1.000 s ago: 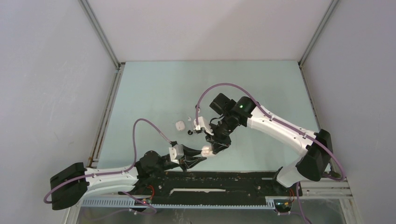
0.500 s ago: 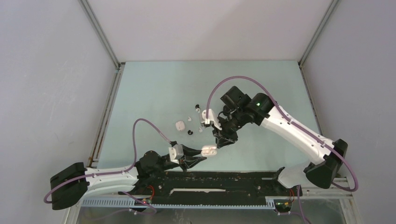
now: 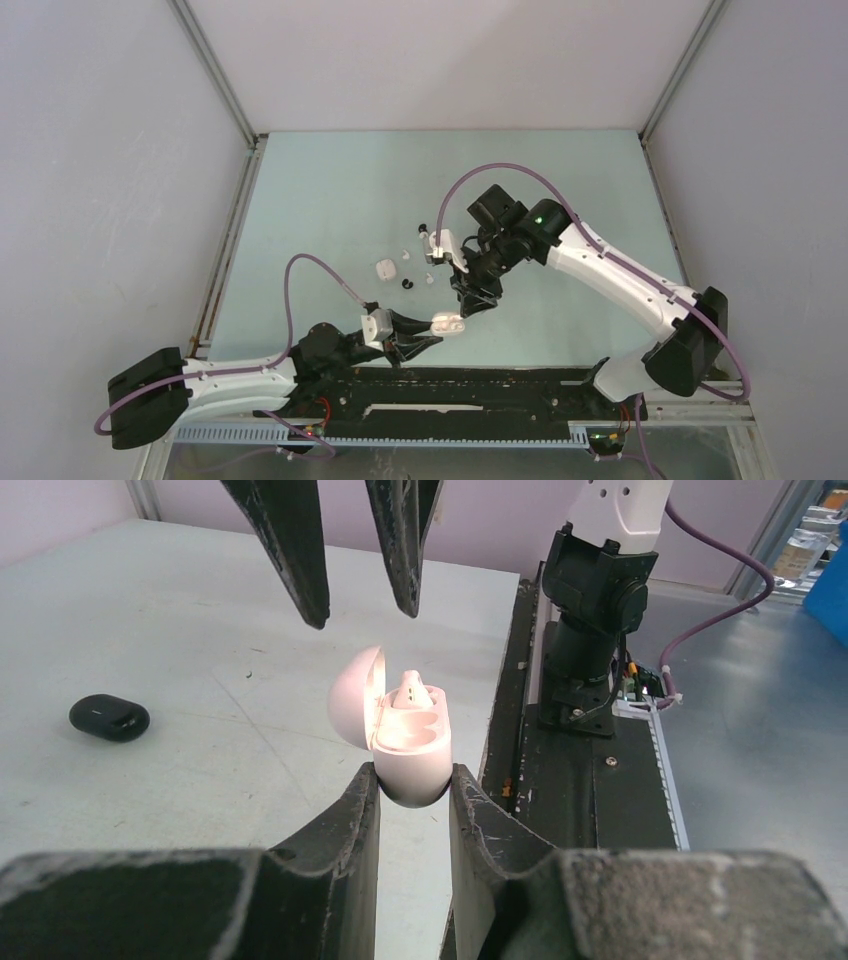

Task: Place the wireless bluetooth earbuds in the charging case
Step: Insert the right earbud into the right side groove of the charging case, then pass from the right arm to the left

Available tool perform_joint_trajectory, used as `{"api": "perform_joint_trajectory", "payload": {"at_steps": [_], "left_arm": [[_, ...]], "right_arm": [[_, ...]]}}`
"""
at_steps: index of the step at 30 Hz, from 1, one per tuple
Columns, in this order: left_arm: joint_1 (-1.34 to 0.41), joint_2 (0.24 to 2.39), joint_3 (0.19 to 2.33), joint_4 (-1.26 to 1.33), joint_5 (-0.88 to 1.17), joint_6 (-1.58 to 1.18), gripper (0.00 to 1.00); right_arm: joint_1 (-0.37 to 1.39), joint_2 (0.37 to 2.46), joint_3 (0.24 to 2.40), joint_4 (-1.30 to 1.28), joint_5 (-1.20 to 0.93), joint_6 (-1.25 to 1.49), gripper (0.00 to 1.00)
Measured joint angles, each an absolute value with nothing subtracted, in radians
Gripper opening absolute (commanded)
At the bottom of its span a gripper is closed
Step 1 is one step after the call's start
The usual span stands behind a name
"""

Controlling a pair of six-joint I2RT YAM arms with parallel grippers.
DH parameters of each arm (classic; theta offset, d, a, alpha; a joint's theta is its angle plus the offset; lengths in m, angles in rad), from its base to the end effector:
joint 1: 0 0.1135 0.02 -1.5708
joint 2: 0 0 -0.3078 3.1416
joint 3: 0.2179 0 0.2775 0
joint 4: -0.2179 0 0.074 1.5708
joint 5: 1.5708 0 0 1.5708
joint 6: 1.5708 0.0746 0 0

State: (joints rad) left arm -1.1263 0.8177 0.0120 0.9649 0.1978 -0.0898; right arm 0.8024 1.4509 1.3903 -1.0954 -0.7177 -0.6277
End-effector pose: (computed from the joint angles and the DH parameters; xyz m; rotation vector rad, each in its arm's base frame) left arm 0.0666 -0.1740 0.2075 0.8981 1.2211 -1.1318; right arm 0.1800 0.2568 0.3434 -1.8701 1.8390 1.0250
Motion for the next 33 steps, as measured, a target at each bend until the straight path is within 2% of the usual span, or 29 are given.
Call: {"api": "perform_joint_trajectory", "payload": {"at_steps": [13, 17, 23, 26, 27, 31, 33], "left_arm": [[-1.126, 0.817, 0.012, 0.973, 0.212, -0.099, 0.00], [-1.126, 0.818, 0.012, 0.971, 0.213, -0.101, 0.00], [-1.131, 0.835, 0.012, 0.971, 0.224, -0.107, 0.00], [-1.132, 0.841, 0.012, 0.971, 0.229, -0.114, 0.00], [-1.132, 0.842, 0.012, 0.970, 0.229, -0.116, 0.02], [-1.132, 0.844, 0.012, 0.961, 0.215, -0.124, 0.30], [-1.132, 0.844, 0.012, 0.955, 0.204, -0.131, 0.39]], "right_arm": [[0.836, 1.514, 1.390, -1.083, -0.730, -0.627, 0.33], [0.849, 1.522, 1.390, -1.089, -0.729, -0.628, 0.27], [0.865, 1.527, 1.392, -1.091, -0.711, -0.629, 0.11], [0.874, 1.538, 1.400, -1.092, -0.687, -0.632, 0.07], [0.877, 1.540, 1.402, -1.092, -0.678, -0.631, 0.07], [0.900, 1.542, 1.411, -1.091, -0.625, -0.630, 0.04], [0.914, 1.542, 1.415, -1.089, -0.594, -0.628, 0.04]]}}
